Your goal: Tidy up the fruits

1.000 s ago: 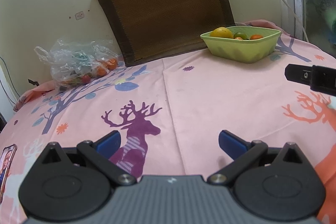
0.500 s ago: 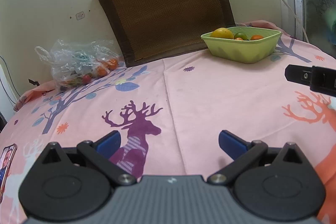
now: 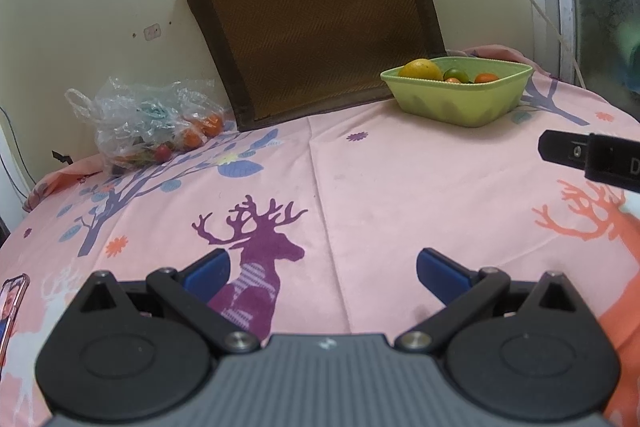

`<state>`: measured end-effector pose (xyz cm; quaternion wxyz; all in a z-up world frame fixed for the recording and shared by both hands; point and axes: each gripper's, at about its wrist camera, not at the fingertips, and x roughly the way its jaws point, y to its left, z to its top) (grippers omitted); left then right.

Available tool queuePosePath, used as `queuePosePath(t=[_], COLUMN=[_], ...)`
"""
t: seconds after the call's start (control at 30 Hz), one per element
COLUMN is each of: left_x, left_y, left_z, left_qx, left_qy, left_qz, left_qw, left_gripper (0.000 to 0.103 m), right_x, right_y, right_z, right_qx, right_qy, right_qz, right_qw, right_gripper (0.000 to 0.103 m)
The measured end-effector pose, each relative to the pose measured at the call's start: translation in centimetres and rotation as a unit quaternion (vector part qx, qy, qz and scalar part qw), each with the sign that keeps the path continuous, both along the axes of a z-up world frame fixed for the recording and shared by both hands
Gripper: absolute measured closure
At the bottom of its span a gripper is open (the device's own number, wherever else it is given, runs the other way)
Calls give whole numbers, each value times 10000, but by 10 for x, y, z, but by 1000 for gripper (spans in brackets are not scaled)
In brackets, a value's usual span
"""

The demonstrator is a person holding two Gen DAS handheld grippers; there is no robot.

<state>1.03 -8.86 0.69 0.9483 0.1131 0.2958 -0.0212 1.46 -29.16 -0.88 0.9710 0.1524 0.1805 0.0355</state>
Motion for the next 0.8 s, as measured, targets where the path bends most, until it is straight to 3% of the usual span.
queuePosePath(t=[0.8], left_x=[3], left_y=[-2], left_z=[-3], left_qx=[112], left_qy=[137], left_qz=[77], left_qw=[9998], left_gripper=[0], right_x=[0], right_y=[0], right_z=[0], right_qx=[1], right_qy=[-5], right_qz=[2], right_qw=[10000], right_gripper=[14])
